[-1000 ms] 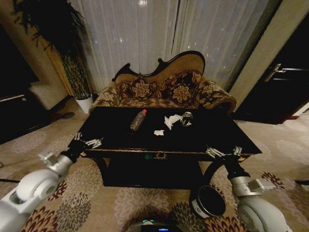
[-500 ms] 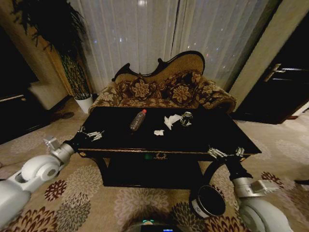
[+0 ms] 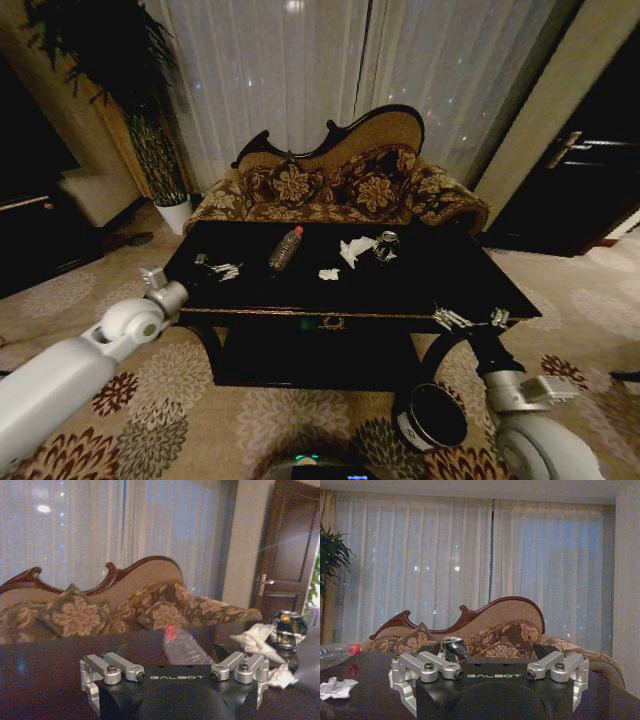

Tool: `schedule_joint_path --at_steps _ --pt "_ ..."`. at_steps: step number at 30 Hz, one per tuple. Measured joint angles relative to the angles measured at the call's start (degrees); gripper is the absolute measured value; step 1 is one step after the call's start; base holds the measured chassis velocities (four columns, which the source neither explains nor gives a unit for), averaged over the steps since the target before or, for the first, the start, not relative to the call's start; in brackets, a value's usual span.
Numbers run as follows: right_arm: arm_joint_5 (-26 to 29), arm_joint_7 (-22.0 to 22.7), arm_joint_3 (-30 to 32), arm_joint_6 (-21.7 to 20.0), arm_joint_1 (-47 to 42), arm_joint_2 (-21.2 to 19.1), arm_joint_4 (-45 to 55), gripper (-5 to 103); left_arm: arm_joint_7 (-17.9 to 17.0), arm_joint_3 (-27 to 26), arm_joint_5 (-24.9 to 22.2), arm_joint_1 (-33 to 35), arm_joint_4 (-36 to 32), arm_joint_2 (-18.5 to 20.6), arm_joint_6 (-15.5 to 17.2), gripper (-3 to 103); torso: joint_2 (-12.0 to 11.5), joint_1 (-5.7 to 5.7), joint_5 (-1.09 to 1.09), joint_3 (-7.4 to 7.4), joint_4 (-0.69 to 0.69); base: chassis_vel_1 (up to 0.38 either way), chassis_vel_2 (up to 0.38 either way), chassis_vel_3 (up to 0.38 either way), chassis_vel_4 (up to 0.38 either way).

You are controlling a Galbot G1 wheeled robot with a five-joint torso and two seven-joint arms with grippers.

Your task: Move to the front of the table and place the trash on the table into the trash bin.

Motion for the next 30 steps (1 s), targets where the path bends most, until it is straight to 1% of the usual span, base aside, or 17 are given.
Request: schedule_joint_path --at_steps 1,2,3,6,8,10,13,15,17,19,20,24,26,29,30 --pt "0.0 0.0 0.0 0.0 0.0 0.0 0.0 100 0.0 0.0 0.0 0.0 0.0 0.0 0.0 98 0.0 0.0 0.0 0.0 0.0 0.0 0.0 0.0 0.0" --pt "0.02 -0.01 -0.04 -0.01 0.05 0.15 -0.12 100 -0.19 2.49 -0.12 -3.13 0.4 -0.82 0.25 98 0.0 0.0 -0.01 0.0 -0.01 0.0 0.0 0.0 0.0" --pt "0.03 -0.01 -0.03 -0.01 0.04 0.26 -0.19 100 -0.28 3.58 -0.28 -4.45 0.55 -1.09 0.37 98 0.0 0.01 0.01 0.0 -0.02 0.0 0.0 0.0 0.0" --pt "0.04 -0.03 -0.01 -0.02 -0.02 0.35 -0.23 100 -0.3 4.91 -0.35 -5.94 0.85 -1.44 0.51 98 0.0 0.0 0.02 0.0 -0.02 0.0 0.0 0.0 0.0" --pt "0.32 -0.09 0.49 0.01 -0.1 0.34 -0.48 100 -0.35 7.95 -0.01 -8.26 2.69 -2.75 0.63 98 0.0 0.0 0.01 0.0 -0.01 0.0 0.0 0.0 0.0" --pt "0.4 -0.09 0.55 0.02 -0.07 0.28 -0.56 100 -0.35 8.23 0.15 -8.38 3.05 -3.03 0.63 98 0.0 0.0 0.01 0.0 -0.01 0.0 0.0 0.0 0.0" --pt "0.67 -0.11 0.45 0.02 0.35 0.11 -0.88 100 -0.39 10.28 0.94 -9.88 5.43 -4.86 0.59 98 0.0 0.0 0.0 0.0 0.0 0.0 0.0 0.0 0.0" --pt "0.67 -0.1 0.38 0.01 0.41 0.13 -0.89 100 -0.39 10.6 1.02 -10.16 5.65 -5.08 0.59 98 0.0 0.0 0.0 0.0 0.0 0.0 0.0 0.0 0.0" --pt "0.68 -0.1 0.04 -0.14 0.66 0.48 -0.9 100 -0.41 12.69 1.15 -12.21 6.76 -6.39 0.49 98 0.0 0.01 0.0 0.0 -0.01 0.0 0.0 0.0 0.0" --pt "0.68 -0.09 0.09 -0.15 0.43 0.81 -0.78 100 -0.4 14.46 0.85 -13.85 7.36 -7.02 0.46 98 0.0 0.0 0.01 0.0 -0.01 0.0 0.0 0.0 0.0" --pt "0.68 -0.09 0.09 -0.15 0.43 0.81 -0.78 100 -0.4 14.46 0.85 -13.85 7.36 -7.02 0.46 98 0.0 0.0 0.01 0.0 -0.01 0.0 0.0 0.0 0.0" --pt "0.68 -0.15 0.59 -0.01 -0.13 1.23 -0.57 100 -0.3 18.25 0.84 -17.06 9.34 -8.46 0.23 98 0.0 0.0 0.0 0.0 -0.01 0.0 0.0 0.0 0.0" --pt "0.69 -0.16 0.63 0.0 -0.15 1.3 -0.5 100 -0.33 18.61 0.8 -17.37 9.52 -8.74 0.23 98 0.0 0.0 0.0 0.0 -0.01 0.0 0.0 0.0 0.0" --pt "0.69 -0.16 0.8 0.04 -0.37 1.61 -0.16 100 -0.44 19.86 1.23 -18.1 10.83 -10.54 0.23 98 0.0 0.0 0.0 0.0 -0.01 0.0 0.0 0.0 0.0" --pt "0.69 -0.16 0.8 0.04 -0.37 1.61 -0.16 100 -0.44 19.86 1.23 -18.1 10.83 -10.54 0.23 98 0.0 0.0 0.0 0.0 -0.01 0.0 0.0 0.0 0.0"
